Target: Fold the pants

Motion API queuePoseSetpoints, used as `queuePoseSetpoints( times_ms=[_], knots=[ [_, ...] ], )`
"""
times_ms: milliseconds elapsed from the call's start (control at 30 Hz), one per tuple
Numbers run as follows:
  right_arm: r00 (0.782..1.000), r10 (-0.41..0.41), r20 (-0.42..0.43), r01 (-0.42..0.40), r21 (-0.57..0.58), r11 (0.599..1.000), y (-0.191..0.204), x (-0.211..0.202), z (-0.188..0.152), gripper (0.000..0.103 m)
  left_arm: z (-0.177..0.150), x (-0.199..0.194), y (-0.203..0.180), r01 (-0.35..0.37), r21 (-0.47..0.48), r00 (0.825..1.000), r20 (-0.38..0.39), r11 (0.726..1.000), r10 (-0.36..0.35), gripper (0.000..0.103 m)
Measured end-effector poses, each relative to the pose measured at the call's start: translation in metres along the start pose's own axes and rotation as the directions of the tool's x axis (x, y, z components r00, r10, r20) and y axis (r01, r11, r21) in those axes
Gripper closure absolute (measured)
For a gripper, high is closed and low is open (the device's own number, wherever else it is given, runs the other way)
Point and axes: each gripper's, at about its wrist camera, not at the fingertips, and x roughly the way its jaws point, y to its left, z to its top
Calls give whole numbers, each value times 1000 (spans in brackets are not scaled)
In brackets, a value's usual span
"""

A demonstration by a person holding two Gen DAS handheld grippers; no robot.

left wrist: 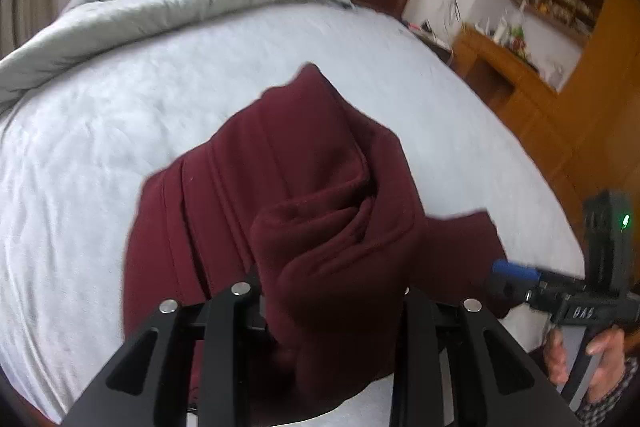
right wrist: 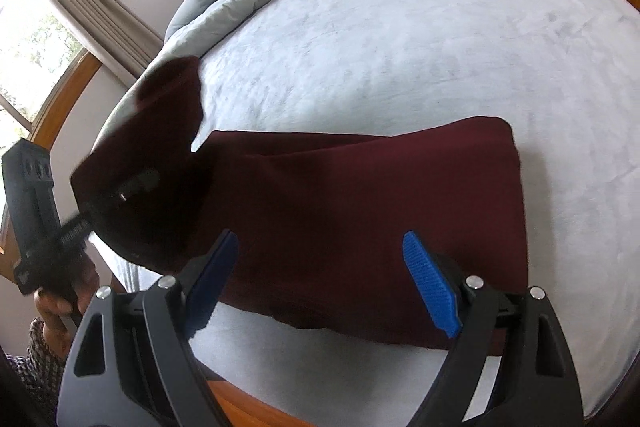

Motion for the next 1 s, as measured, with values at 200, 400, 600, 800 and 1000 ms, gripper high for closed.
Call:
queuePoseSetpoints(
  times_ms=[200,400,600,800,1000],
  knots=[
    [999,28,-17,-28,32,999,-11,10,-1,19,-15,28,-13,-16,30,998,-62,999,18,73],
    [999,31,-42,-28,71,997,-21,21,-3,19,-25,43,-21,-36,54,995,-87,998,41,72],
    [998,26,-52,-22,72,997,-18,20,-2,19,-18,33,-26,43,51,988,-150,998,-34,4],
    [995,78,-62,-73,86,994,-1,13,11,16,-4,-5,-1,-54,-12,991,-124,998,53,4],
    [977,167,-134,-158,74,985,41,32,28,13,-8,-17,50,-173,-89,976,-146,981,159,4]
  ],
)
